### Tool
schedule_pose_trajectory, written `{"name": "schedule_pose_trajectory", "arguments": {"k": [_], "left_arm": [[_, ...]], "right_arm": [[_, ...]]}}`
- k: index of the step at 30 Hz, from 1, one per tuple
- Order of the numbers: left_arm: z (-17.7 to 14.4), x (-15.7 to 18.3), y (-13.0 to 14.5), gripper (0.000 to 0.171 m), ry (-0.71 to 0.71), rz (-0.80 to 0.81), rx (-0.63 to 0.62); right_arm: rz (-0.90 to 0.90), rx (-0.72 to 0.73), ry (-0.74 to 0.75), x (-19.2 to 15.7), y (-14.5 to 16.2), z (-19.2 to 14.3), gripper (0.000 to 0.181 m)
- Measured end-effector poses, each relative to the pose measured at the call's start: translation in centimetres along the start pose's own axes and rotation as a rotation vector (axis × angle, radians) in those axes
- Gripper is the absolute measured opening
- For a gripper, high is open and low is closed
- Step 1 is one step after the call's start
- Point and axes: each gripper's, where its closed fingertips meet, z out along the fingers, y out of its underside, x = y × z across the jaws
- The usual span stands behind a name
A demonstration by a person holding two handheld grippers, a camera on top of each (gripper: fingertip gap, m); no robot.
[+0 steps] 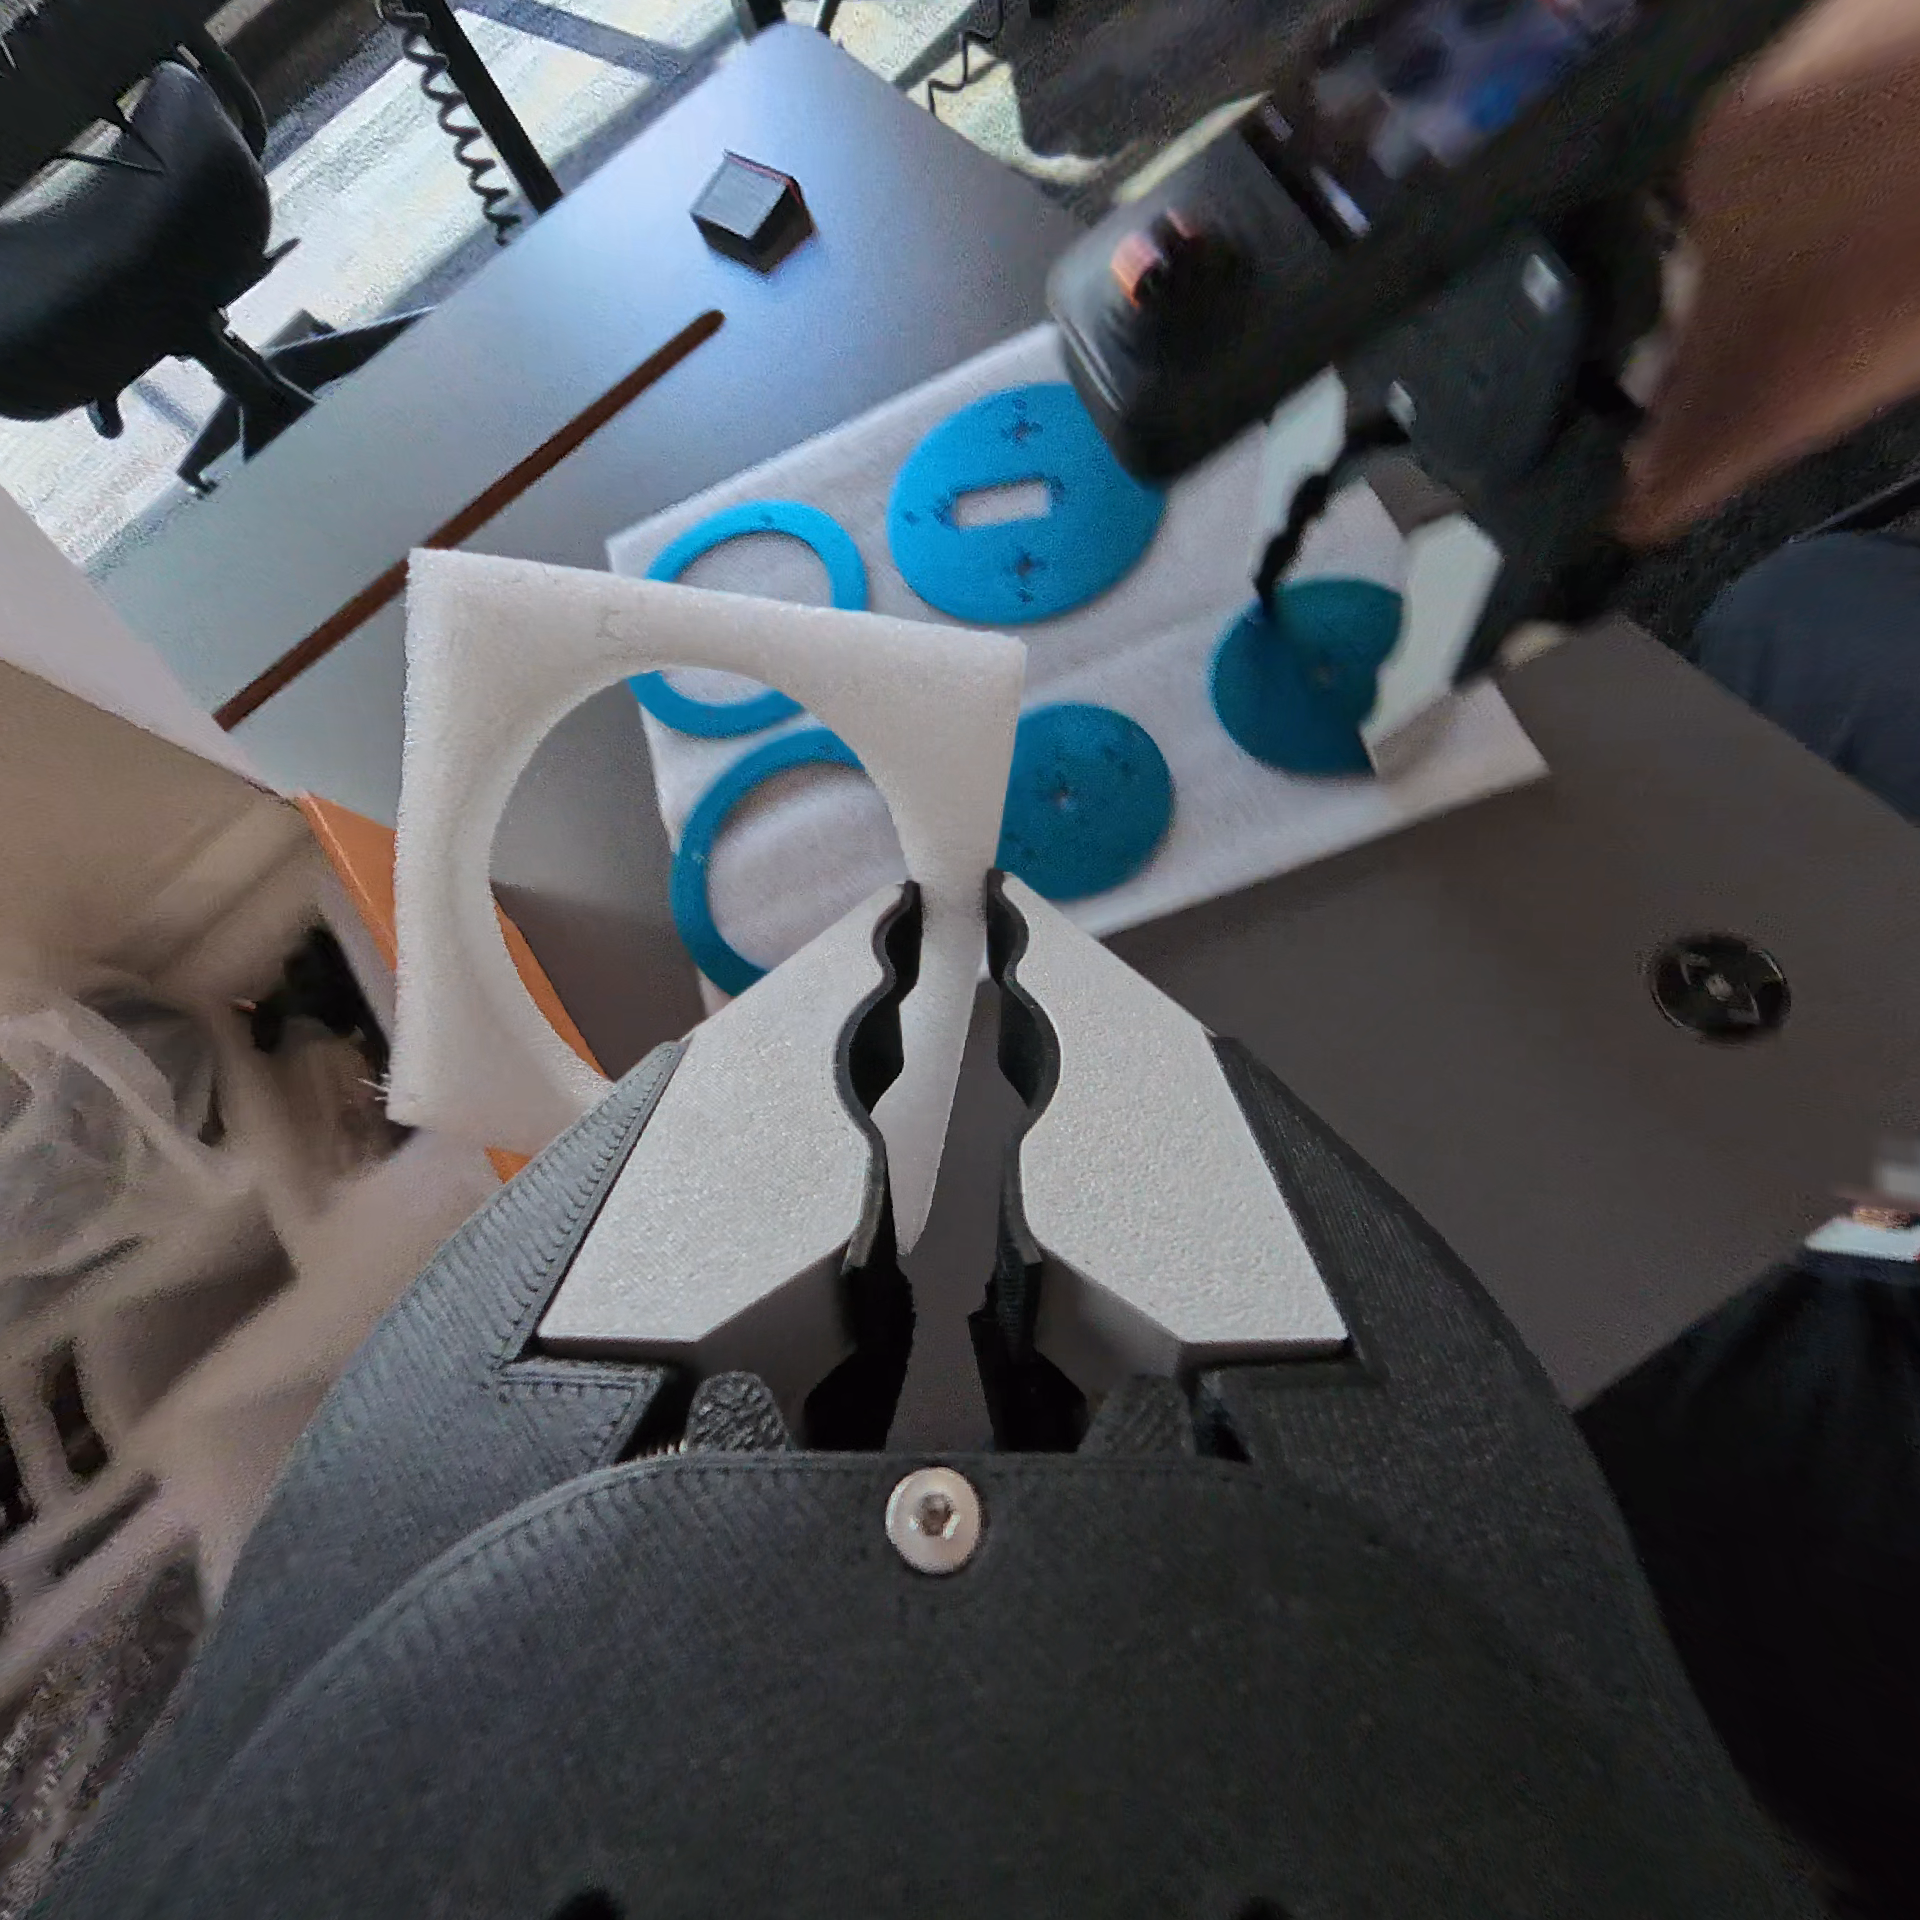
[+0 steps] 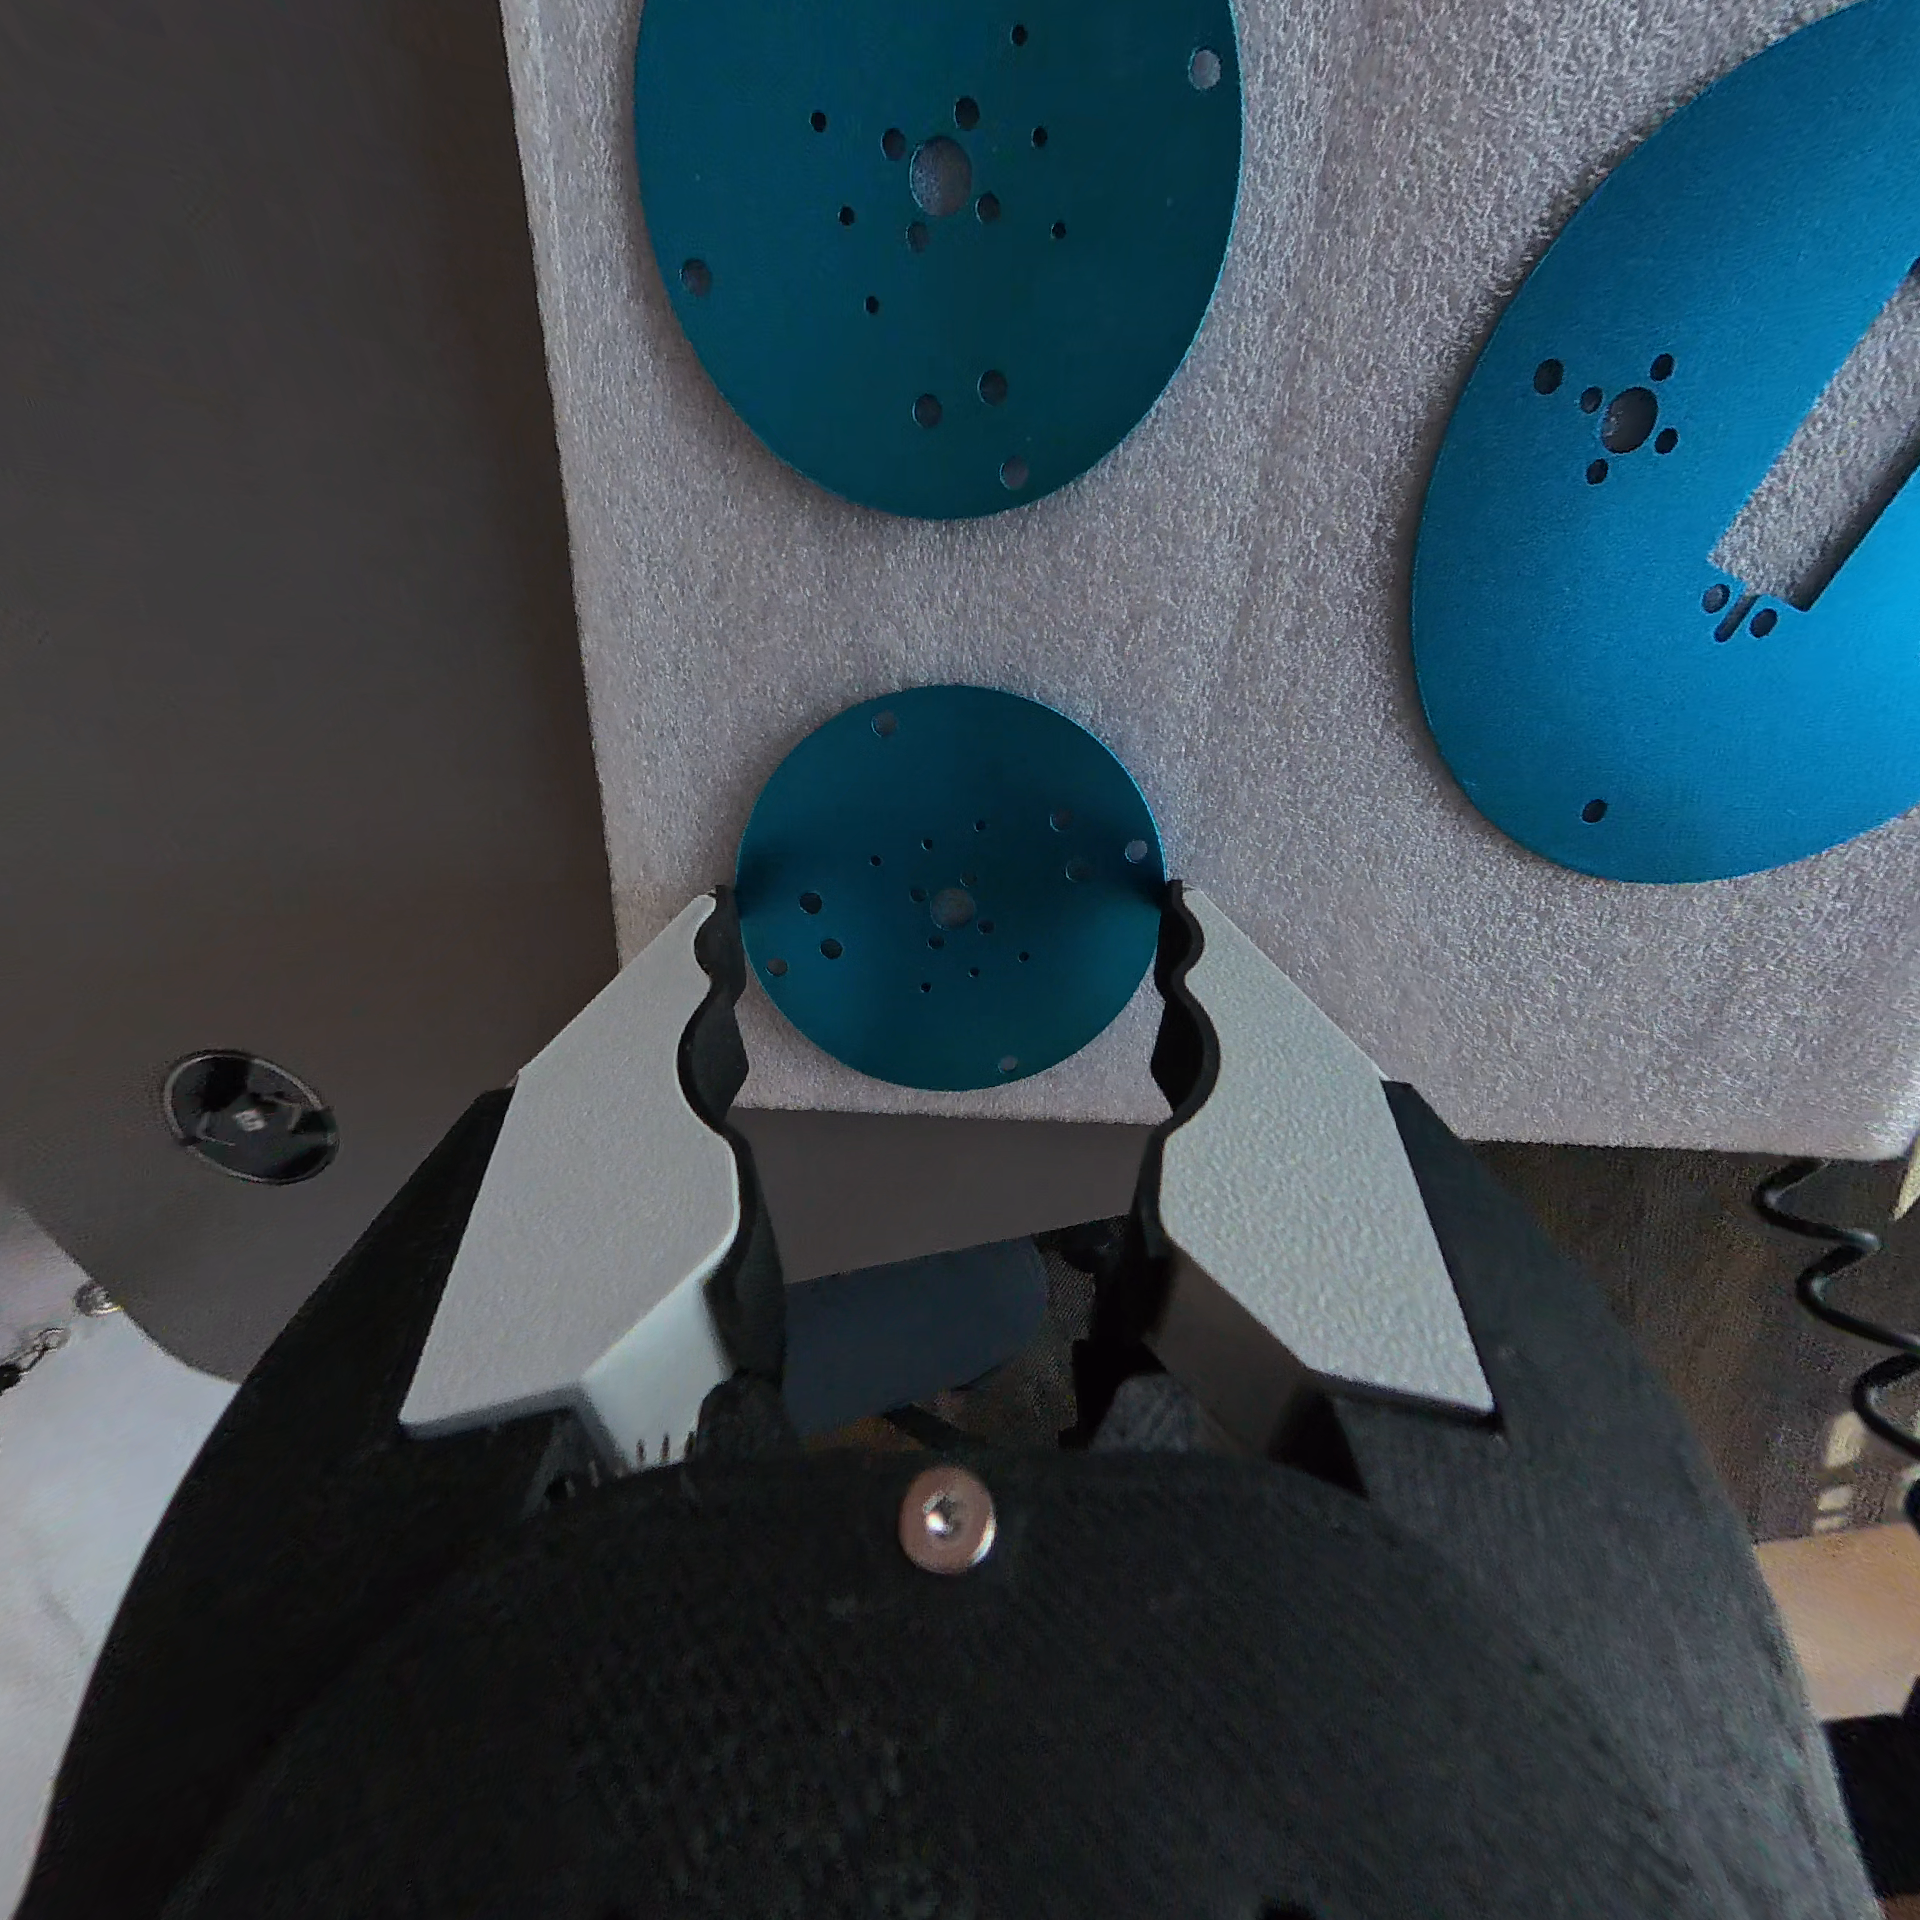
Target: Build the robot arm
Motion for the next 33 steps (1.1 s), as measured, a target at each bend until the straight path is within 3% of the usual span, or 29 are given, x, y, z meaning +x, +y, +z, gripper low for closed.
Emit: {"name": "schedule_pose_trajectory", "arguments": {"k": [3, 8, 11, 14, 18, 22, 26, 28, 29, 31, 33], "left_arm": [[2.9, -3.2, -3.6, 0.011, 0.024, -0.031, -0.06], [12.1, -7.5, -8.7, 0.011, 0.075, 0.022, -0.179], [18.5, -8.8, -8.6, 0.011, 0.124, 0.118, -0.301], [23.9, -9.9, -6.8, 0.01, 0.142, 0.216, -0.431], [28.7, -10.5, -5.3, 0.01, 0.176, 0.391, -0.484], [30.3, -9.5, -4.3, 0.01, 0.33, 0.456, -0.508], [29.5, -8.5, -3.9, 0.011, 0.482, 0.458, -0.482], [28.9, -8.9, -3.3, 0.02, 0.477, 0.471, -0.472], [28.6, -9.4, -3.1, 0.042, 0.445, 0.465, -0.469], [27.4, -10.1, -3.3, 0.05, 0.387, 0.409, -0.427], [24.8, -10.6, -4.9, 0.053, 0.307, 0.347, -0.288]], "right_arm": [[0.015, -0.033, 0.002, -2.8, 1.1, -0.2, 0.08], [-0.068, -0.021, 0.009, -6.1, 1.8, -0.3, 0.079], [-0.15, -0.008, -0.02, -6.6, 2.6, -0.5, 0.079], [-0.214, -0.005, -0.028, -6.6, 3.3, -0.6, 0.08], [-0.248, -0.003, -0.043, -6.5, 3.6, -0.6, 0.08], [-0.287, -0.033, -0.049, -6.4, 3.7, -0.6, 0.08], [-0.329, -0.064, -0.051, -6.2, 3.6, -0.5, 0.08], [-0.349, -0.078, -0.05, -5.9, 3.6, -0.5, 0.08], [-0.358, -0.084, -0.051, -5.7, 3.5, -0.5, 0.08], [-0.386, -0.094, -0.052, -5.2, 3.3, -0.4, 0.08], [-0.421, -0.11, -0.052, -4.6, 3.0, -0.4, 0.08]]}}
